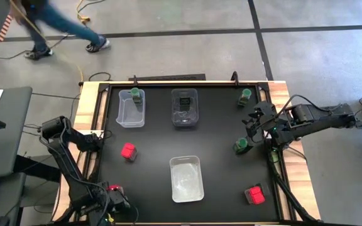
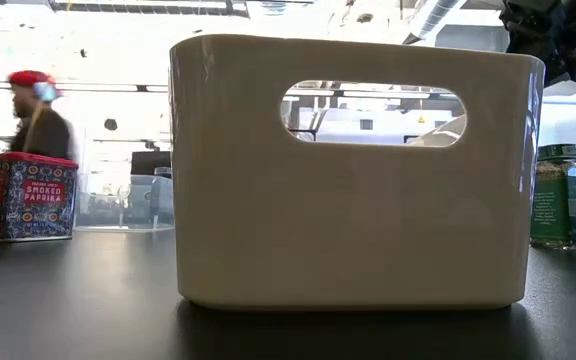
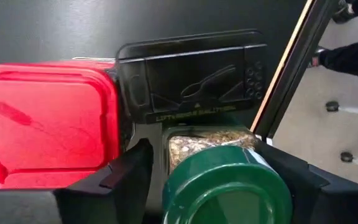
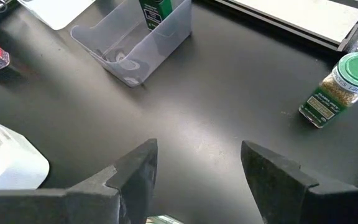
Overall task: Sort spices by type
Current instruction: Put the bottom green seasoning bottle into the transparent bin
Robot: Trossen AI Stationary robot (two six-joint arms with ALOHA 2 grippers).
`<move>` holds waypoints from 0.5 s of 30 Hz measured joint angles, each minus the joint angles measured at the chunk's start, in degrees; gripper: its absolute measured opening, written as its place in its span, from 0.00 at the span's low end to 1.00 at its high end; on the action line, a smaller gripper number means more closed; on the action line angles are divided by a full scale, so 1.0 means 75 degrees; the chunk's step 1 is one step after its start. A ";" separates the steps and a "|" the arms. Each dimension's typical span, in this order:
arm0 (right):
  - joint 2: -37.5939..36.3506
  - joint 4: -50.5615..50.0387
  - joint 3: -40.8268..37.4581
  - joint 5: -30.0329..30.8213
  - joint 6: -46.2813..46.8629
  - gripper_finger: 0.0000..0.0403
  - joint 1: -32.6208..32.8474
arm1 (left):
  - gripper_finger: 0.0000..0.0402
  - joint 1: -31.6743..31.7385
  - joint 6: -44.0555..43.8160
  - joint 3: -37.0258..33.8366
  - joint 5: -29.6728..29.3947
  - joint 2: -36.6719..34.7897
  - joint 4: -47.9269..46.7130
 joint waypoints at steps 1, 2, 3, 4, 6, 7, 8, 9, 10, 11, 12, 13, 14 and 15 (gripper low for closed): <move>-0.0002 0.0014 0.0000 -0.0001 0.0006 0.65 -0.0001 | 0.59 0.0000 0.0073 0.0000 0.0048 0.0000 0.0001; 0.0000 0.0037 0.0000 0.0002 0.0007 0.65 -0.0001 | 0.57 0.0000 0.0162 0.0000 0.0121 0.0000 -0.0001; -0.0001 0.0055 0.0000 0.0001 0.0006 0.65 0.0000 | 0.55 0.0000 0.0241 0.0000 0.0146 0.0000 0.0000; 0.0001 0.0056 0.0000 0.0002 0.0007 0.65 -0.0001 | 0.52 0.0000 0.0312 0.0000 0.0165 0.0000 -0.0003; 0.0001 0.0062 0.0000 0.0005 0.0006 0.65 -0.0001 | 0.49 0.0001 0.0438 0.0000 0.0225 -0.0007 -0.0001; -0.0001 0.0062 0.0000 0.0005 0.0006 0.65 -0.0001 | 0.48 0.0003 0.0520 0.0000 0.0285 -0.0009 0.0005; 0.0001 0.0063 0.0000 0.0005 0.0006 0.65 -0.0001 | 0.48 0.0003 0.0597 0.0000 0.0319 -0.0012 0.0015; 0.0001 0.0075 0.0000 0.0008 0.0006 0.65 -0.0001 | 0.48 0.0003 0.0661 0.0000 0.0329 -0.0020 0.0018; 0.0001 0.0098 0.0000 0.0008 0.0006 0.65 -0.0001 | 0.48 0.0003 0.0707 0.0002 0.0342 -0.0023 0.0013; -0.0001 0.0121 0.0000 0.0008 0.0006 0.65 -0.0001 | 0.48 0.0003 0.0790 0.0023 0.0347 -0.0029 -0.0014; 0.0001 0.0155 0.0000 0.0009 0.0006 0.65 -0.0001 | 0.48 0.0003 0.0878 0.0037 0.0351 -0.0049 -0.0010; -0.0002 0.0200 0.0000 0.0011 0.0006 0.65 -0.0001 | 0.48 0.0003 0.0913 0.0073 0.0354 -0.0072 -0.0014; -0.0001 0.0247 0.0000 0.0011 0.0005 0.65 -0.0001 | 0.48 0.0003 0.0940 0.0108 0.0351 -0.0126 -0.0027; 0.0001 0.0277 0.0000 0.0014 0.0003 0.65 -0.0001 | 0.48 0.0003 0.0947 0.0144 0.0351 -0.0189 -0.0043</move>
